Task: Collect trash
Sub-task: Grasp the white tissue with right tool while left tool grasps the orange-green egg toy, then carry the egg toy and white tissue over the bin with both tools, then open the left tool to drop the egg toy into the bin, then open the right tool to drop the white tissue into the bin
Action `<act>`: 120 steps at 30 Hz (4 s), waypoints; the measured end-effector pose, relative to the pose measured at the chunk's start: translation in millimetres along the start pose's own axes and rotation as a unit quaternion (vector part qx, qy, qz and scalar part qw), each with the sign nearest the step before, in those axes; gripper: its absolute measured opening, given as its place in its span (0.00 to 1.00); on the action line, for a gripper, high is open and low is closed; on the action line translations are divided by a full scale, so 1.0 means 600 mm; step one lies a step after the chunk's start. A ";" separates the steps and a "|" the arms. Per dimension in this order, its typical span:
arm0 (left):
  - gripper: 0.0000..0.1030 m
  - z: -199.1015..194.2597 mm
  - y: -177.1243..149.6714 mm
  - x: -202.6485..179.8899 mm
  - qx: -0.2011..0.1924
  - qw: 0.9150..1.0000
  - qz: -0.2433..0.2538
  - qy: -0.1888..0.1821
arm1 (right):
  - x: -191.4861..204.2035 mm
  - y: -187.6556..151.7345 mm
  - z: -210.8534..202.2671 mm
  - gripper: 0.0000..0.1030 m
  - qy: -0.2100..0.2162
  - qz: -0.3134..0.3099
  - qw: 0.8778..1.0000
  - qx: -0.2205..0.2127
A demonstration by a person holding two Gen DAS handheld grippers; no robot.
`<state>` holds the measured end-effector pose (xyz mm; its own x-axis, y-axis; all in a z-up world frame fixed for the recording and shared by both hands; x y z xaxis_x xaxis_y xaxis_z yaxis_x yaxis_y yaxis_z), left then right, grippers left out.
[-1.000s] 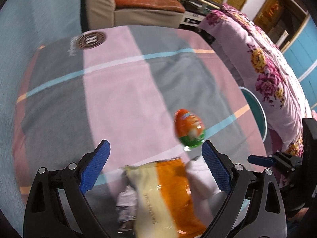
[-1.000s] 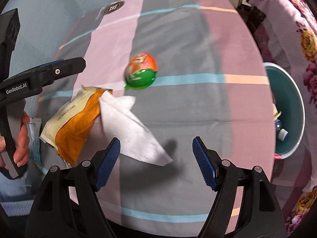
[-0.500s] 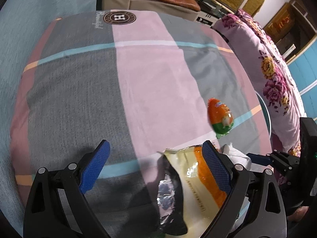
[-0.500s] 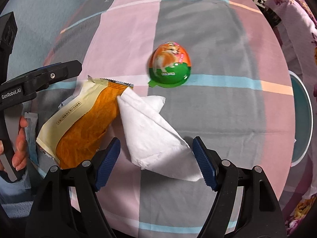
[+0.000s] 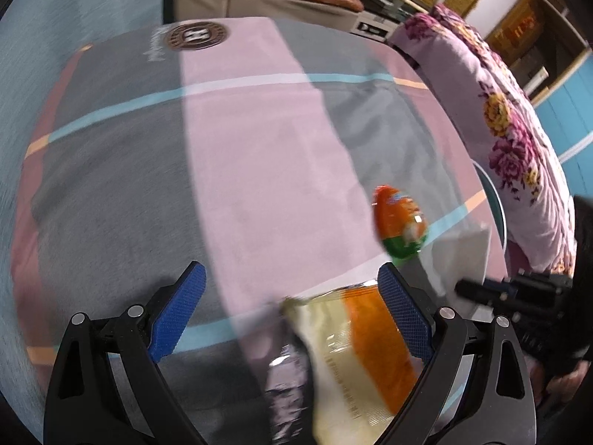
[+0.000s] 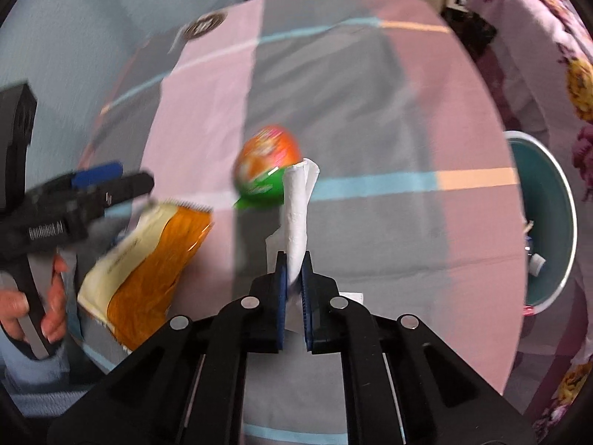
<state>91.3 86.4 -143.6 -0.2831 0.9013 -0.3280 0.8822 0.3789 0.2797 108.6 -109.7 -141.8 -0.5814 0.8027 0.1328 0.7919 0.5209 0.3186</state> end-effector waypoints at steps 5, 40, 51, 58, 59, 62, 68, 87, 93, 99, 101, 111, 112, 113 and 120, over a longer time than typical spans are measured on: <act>0.91 0.023 0.005 -0.057 0.012 0.999 0.034 -0.001 | -0.056 0.010 -0.026 0.07 -0.014 0.034 0.999 -0.026; 0.54 0.054 0.022 -0.259 -0.028 0.994 0.103 0.019 | -0.275 -0.044 -0.113 0.08 -0.028 0.162 0.977 -0.134; 0.54 0.076 0.013 -0.442 -0.023 0.984 0.173 -0.030 | -0.388 -0.107 -0.177 0.08 -0.063 0.224 0.958 -0.166; 0.54 0.121 -0.013 -0.528 0.000 0.976 0.214 -0.038 | -0.423 -0.130 -0.172 0.08 -0.063 0.246 0.952 -0.167; 0.54 0.128 -0.018 -0.537 0.003 0.975 0.219 -0.038 | -0.429 -0.133 -0.171 0.08 -0.064 0.249 0.952 -0.166; 0.54 0.147 -0.026 -0.558 0.013 0.973 0.229 -0.038 | -0.445 -0.144 -0.167 0.08 -0.064 0.254 0.951 -0.162; 0.54 0.184 -0.045 -0.590 0.035 0.969 0.242 -0.038 | -0.472 -0.155 -0.164 0.08 -0.065 0.263 0.950 -0.157; 0.75 0.217 -0.071 -0.620 0.064 0.962 0.262 -0.044 | -0.493 -0.162 -0.161 0.08 -0.059 0.274 0.948 -0.154; 0.79 0.213 -0.062 -0.605 0.066 0.966 0.246 -0.039 | -0.488 -0.157 -0.155 0.10 -0.058 0.269 0.950 -0.149; 0.88 0.203 -0.053 -0.576 0.063 0.971 0.227 -0.034 | -0.480 -0.147 -0.145 0.10 -0.058 0.261 0.953 -0.141; 0.88 0.200 -0.050 -0.566 0.063 0.973 0.220 -0.032 | -0.477 -0.142 -0.142 0.10 -0.059 0.258 0.955 -0.137; 0.88 0.184 -0.044 -0.527 0.062 0.978 0.197 -0.038 | -0.456 -0.115 -0.116 0.10 -0.066 0.233 0.964 -0.113; 0.88 0.182 -0.043 -0.523 0.062 0.978 0.196 -0.038 | -0.453 -0.112 -0.114 0.10 -0.066 0.231 0.964 -0.111; 0.88 0.181 -0.042 -0.521 0.062 0.978 0.195 -0.039 | -0.451 -0.110 -0.113 0.10 -0.067 0.229 0.965 -0.110; 0.88 0.169 -0.037 -0.498 0.064 0.979 0.186 -0.047 | -0.437 -0.095 -0.101 0.30 -0.072 0.217 0.969 -0.097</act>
<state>194.5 -212.4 -143.5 0.0964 0.9465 -0.3080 0.9595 -0.0061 0.2816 204.6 -367.6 -138.1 -0.1576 0.9735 0.1658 0.8975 0.0712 0.4351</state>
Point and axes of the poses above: each gripper's, at about its wrist camera, not at the fingertips, and z roughly the way its jaws point, x to its left, y to its top, the point moved 8 cm from there along z, roughly the way its jaws point, and after that the axes turned 14 degrees about -z, right-handed, at the moved point
